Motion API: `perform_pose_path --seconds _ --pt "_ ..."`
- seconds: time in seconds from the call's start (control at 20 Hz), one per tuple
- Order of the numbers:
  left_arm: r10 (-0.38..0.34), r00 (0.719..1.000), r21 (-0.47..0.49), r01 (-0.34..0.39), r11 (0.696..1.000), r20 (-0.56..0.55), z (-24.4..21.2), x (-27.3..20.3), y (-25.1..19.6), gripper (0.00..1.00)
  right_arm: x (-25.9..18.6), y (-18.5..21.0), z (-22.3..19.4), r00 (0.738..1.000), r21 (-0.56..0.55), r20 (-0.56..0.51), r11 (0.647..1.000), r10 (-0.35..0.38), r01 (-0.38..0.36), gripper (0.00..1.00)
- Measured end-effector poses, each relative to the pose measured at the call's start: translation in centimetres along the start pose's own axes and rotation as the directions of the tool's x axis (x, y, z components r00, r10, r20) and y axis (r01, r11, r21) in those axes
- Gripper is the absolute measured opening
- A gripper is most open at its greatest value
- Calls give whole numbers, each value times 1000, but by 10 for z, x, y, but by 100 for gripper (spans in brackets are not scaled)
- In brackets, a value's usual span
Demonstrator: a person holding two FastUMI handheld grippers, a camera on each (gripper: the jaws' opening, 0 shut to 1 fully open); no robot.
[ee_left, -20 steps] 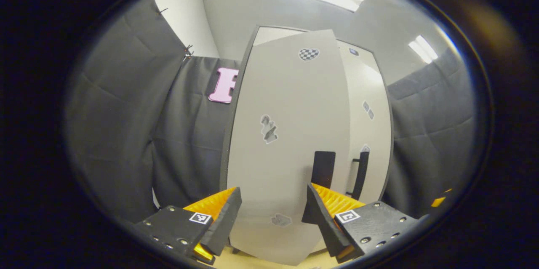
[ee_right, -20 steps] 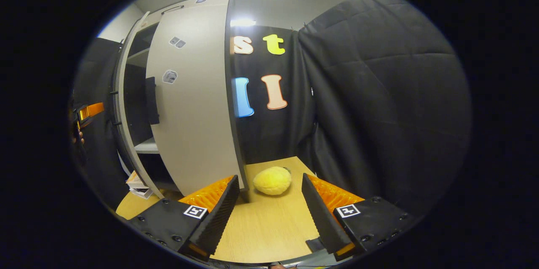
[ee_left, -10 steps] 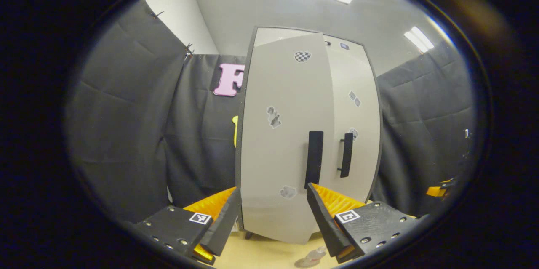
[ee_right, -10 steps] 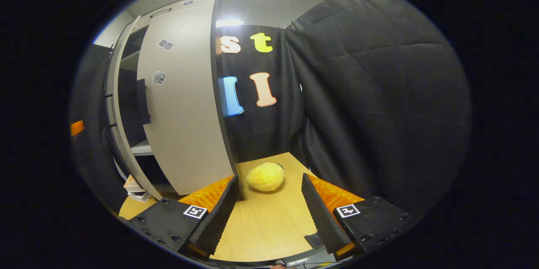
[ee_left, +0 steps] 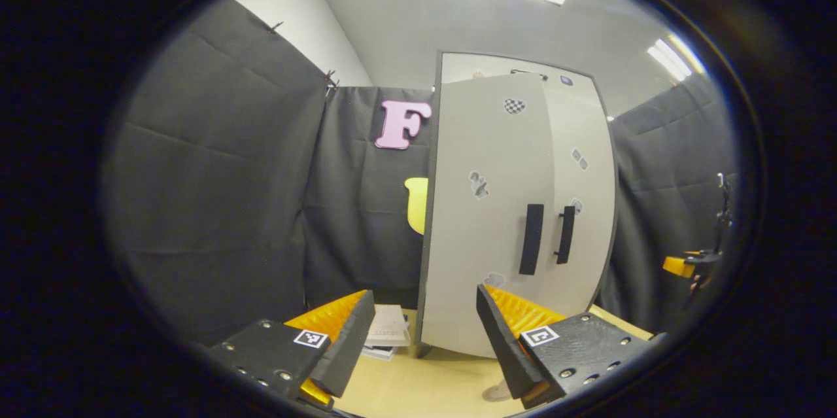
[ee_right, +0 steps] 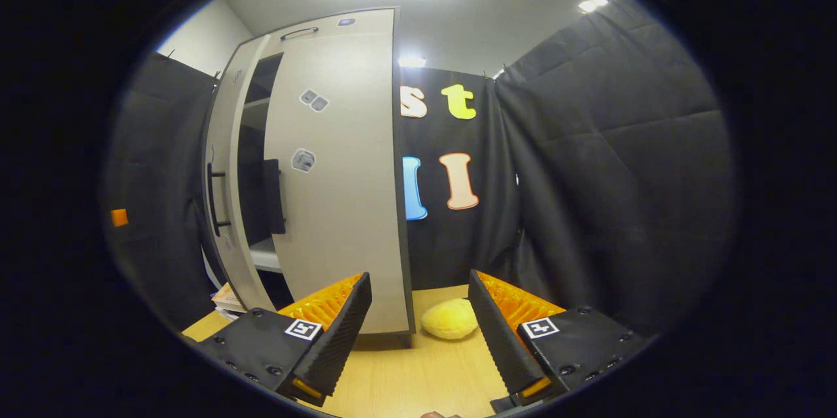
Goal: Grasp the bottle in the cabinet with the left hand and place it on the coaster, then close the right door with the right hand and the left door with the left hand.
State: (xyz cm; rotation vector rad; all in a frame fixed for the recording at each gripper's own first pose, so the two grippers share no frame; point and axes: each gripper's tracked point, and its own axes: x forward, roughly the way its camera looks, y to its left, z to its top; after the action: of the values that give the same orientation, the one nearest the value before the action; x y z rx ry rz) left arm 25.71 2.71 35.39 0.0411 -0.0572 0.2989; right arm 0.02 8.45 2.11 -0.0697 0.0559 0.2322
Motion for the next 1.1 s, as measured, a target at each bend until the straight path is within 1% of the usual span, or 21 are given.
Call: perform_pose_path --seconds 0.05,0.1,0.15,0.2,0.25,0.3,0.4,0.45,0.5,0.55,0.6,0.65,0.7,0.75,0.8,0.85,0.9,0.95,1.0,1.1 --pt "4 1000 9 -4 1000 9 5 -3 1 91 0 7 5 1000 -3 3 1000 19 -19 92" --pt "3 1000 19 -4 1000 19 11 -5 -1 91 -1 12 12 999 -12 13 999 30 -30 95" --pt "5 1000 33 -6 999 28 16 -6 -1 91 -2 14 18 999 -28 25 999 33 -32 92" --pt "10 999 50 -12 999 38 19 -9 -2 91 -3 13 22 999 -53 30 998 19 -17 95" --pt "16 999 67 -18 998 43 20 -11 -2 91 -2 10 22 1000 -82 29 997 -1 4 91" --pt "19 999 82 -23 996 44 20 -10 -3 90 -2 10 24 999 -104 36 994 -8 12 95" --pt "18 999 96 -21 995 35 15 -8 -4 91 5 18 28 999 -131 47 991 7 -1 95" --pt "12 999 95 -15 995 30 13 -7 -5 91 8 21 29 999 -136 42 991 20 -14 92" --pt "5 1000 90 -7 996 22 10 -5 -6 91 9 25 29 999 -135 38 991 31 -26 92" --pt "2 1000 91 -3 996 11 7 -1 -10 91 9 30 31 998 -130 39 991 40 -35 95" --pt "-2 1000 106 1 994 5 5 4 -16 91 10 34 33 998 -127 49 991 48 -42 92" --pt "-3 1000 128 4 992 -4 1 9 -19 91 11 37 35 997 -126 57 991 51 -43 92" --pt "-3 1000 156 6 988 -19 -3 13 -22 91 14 39 33 997 -127 57 991 54 -46 95" --pt "-5 999 187 11 982 -32 -7 18 -26 91 18 42 29 997 -127 48 990 59 -52 92" --pt "-8 999 212 16 977 -39 -9 21 -30 91 23 46 24 997 -128 32 990 66 -61 95" --pt "-14 999 222 23 975 -42 -11 27 -35 91 25 49 19 997 -125 14 990 72 -70 95" --pt "-23 999 208 31 978 -42 -11 31 -39 91 26 51 14 997 -118 0 990 77 -76 92" --pt "-37 999 181 43 982 -39 -11 35 -42 99 28 52 12 997 -109 -8 991 79 -80 95" --pt "-45 998 156 50 987 -34 -9 38 -45 94 27 51 10 997 -99 -13 992 80 -81 95" --pt "-27 999 131 29 991 -17 -4 41 -41 84 26 46 8 997 -93 -18 993 75 -76 95"
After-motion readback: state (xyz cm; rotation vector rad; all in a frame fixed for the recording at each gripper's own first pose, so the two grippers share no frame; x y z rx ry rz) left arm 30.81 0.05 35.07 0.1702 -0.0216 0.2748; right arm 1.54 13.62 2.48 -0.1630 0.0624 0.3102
